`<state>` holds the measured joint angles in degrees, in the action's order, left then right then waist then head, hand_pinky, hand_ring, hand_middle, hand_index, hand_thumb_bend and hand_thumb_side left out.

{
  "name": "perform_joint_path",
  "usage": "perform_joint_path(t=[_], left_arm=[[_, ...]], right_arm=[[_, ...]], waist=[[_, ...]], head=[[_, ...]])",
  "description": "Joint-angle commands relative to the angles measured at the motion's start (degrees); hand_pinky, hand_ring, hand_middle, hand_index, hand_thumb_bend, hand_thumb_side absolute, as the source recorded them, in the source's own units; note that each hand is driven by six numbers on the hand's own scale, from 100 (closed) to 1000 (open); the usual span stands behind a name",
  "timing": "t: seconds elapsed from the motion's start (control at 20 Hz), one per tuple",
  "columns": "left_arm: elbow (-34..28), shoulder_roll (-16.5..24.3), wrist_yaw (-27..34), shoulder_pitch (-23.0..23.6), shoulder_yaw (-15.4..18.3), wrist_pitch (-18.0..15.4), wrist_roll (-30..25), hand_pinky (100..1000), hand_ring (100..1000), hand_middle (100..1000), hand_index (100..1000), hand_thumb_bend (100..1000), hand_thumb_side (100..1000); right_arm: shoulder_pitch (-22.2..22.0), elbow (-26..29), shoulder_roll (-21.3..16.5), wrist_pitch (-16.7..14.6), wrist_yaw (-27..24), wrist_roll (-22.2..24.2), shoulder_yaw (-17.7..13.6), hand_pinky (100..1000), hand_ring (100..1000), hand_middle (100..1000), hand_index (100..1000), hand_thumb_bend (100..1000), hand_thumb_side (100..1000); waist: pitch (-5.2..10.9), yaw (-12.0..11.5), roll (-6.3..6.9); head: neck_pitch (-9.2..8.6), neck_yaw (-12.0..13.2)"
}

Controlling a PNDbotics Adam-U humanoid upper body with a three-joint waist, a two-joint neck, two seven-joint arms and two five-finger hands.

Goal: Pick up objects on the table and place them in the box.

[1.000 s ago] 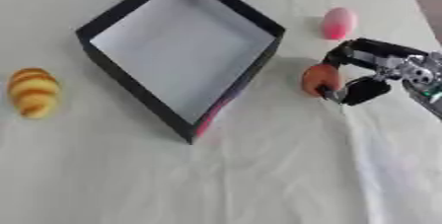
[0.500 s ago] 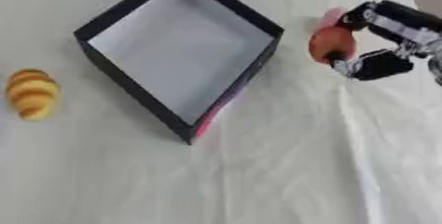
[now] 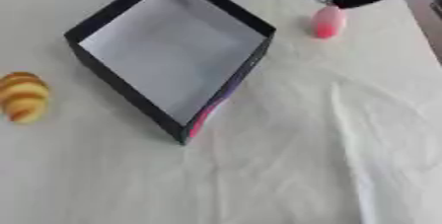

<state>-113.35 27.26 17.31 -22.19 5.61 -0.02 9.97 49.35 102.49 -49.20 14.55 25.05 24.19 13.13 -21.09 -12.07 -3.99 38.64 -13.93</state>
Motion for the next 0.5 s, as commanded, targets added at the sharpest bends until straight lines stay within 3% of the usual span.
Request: perform_joint_path(t=[0.05, 0.3, 0.5], left_arm=[[-1.2, 3.4, 0.4, -0.3, 1.8, -1.9, 1.5, 924, 926, 928, 843, 158, 727], [-1.2, 5.9, 1.0, -0.2, 3.1, -4.3, 2.8, 922, 923, 925, 844, 145, 716], [-1.2, 6.5, 1.3, -0.1, 3.2, -4.9, 2.7, 923, 924, 925, 844, 144, 717]], right_arm=[[4.9, -6.5, 3.3, -2.2, 5.0, 2.7, 2.1, 846, 729, 519, 667, 234, 263], [10.8, -17.7, 11.0, -6.1, 12.7, 4.9, 5.2, 852, 732, 534, 660, 247, 292], [12.3, -25.3, 16.6, -8.5, 16.1, 5.5, 5.9, 858, 725, 530, 657, 209, 278]], waist=[[2.73, -0.2, 1.17], [2.76, -1.1, 1.69], [2.39, -1.6, 1.83]], head=[[0.35, -1.0], [0.54, -2.3], [0.42, -3.1]])
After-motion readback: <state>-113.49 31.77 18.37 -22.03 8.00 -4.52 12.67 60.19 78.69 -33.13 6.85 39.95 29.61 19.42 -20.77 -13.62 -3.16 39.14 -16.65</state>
